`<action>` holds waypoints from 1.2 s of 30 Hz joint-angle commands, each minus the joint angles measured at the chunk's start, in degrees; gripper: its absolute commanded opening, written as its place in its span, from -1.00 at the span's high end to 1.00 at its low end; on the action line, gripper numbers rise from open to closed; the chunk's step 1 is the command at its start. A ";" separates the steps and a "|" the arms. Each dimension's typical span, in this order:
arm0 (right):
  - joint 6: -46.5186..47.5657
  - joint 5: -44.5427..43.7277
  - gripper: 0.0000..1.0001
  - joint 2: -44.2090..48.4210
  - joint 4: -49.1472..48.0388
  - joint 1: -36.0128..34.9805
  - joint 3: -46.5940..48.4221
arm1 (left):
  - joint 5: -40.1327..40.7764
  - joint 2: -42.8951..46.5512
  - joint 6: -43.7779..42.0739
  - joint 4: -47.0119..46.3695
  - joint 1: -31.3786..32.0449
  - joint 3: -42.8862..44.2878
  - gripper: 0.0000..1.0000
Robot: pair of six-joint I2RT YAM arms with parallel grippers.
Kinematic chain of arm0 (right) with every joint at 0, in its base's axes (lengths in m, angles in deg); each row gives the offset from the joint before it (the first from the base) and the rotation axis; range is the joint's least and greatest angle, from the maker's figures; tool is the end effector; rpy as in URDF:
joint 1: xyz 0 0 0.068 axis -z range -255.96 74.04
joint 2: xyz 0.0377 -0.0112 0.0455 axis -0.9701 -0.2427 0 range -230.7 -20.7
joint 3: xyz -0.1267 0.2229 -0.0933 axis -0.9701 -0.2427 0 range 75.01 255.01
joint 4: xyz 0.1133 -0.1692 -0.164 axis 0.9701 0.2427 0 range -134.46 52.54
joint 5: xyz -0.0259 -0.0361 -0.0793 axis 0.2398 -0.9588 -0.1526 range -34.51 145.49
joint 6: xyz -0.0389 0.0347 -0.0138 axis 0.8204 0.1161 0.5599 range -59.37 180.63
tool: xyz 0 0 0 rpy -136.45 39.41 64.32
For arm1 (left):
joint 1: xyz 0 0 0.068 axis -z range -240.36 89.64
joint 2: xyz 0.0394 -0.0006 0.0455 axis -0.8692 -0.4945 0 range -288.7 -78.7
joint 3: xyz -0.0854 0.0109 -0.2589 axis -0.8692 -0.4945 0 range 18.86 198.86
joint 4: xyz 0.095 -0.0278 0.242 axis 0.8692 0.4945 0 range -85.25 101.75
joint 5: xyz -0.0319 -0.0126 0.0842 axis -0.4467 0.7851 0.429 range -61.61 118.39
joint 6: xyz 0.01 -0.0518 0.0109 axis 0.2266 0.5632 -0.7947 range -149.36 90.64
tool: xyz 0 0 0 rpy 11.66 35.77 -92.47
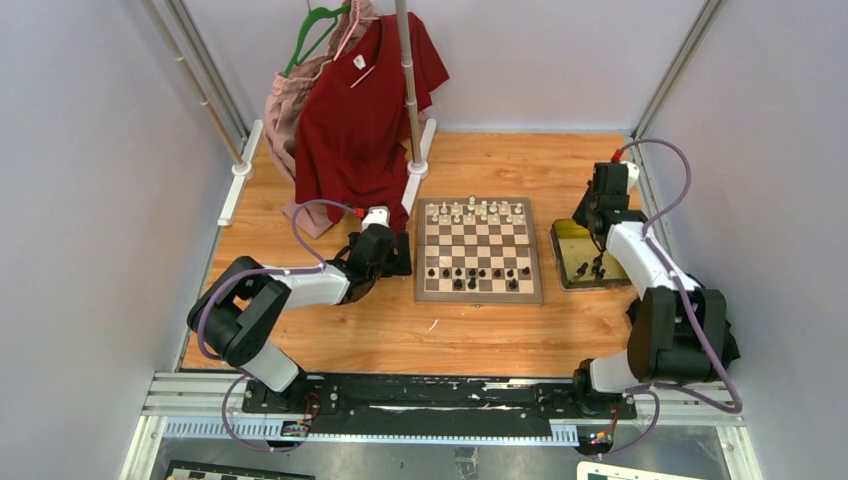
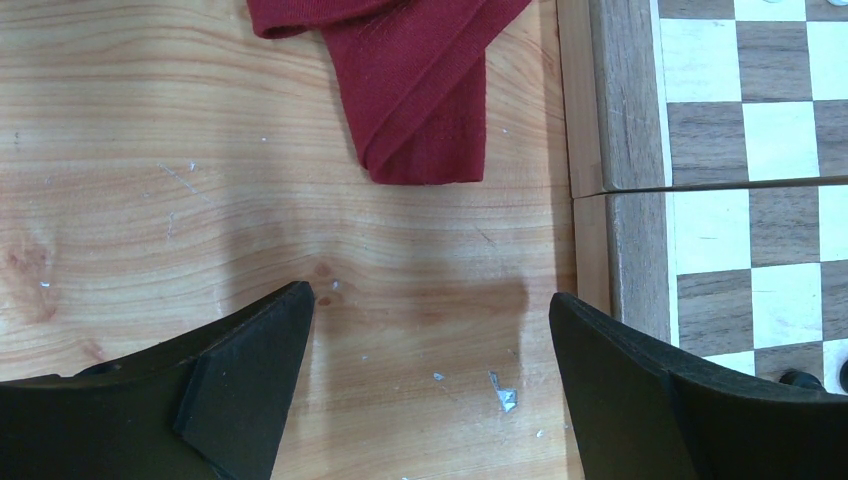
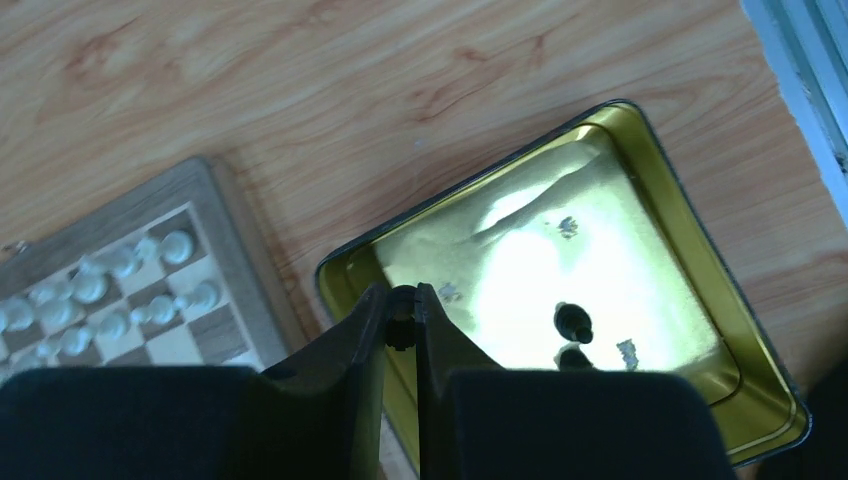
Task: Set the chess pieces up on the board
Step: Pick up the chess piece from the storage box, then place the chess piece on the chessboard.
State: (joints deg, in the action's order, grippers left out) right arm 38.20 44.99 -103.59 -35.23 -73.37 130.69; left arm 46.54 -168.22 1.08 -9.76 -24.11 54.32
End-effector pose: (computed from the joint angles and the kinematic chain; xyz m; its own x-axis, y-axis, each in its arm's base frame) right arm 0.3197 -0.0209 0.2520 -0.4758 0.3971 -0.7848 0.4028 0.8916 0.2070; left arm 0.2431 -0.1646 0.1458 -0.6292 -0.1355 -0.7653 0.0574 0.9739 -0.2196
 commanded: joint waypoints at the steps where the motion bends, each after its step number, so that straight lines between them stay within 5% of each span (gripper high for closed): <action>1: 2.25 -0.27 1.00 4.77 5.37 -6.79 -2.35 | 0.56 0.83 -0.13 -1.32 0.36 0.81 -0.87; 13: 1.49 -7.67 1.00 14.66 10.97 -27.42 -10.11 | 1.17 0.94 -0.25 -1.24 0.36 0.74 -0.87; 36: -1.39 -10.52 1.00 17.34 9.94 -35.24 -19.35 | 1.14 0.24 -0.56 -1.23 0.33 1.15 -0.87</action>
State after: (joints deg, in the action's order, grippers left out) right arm 37.65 36.81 -86.22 -23.93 -107.81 112.88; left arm 46.60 -168.22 1.06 -9.73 -24.11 54.32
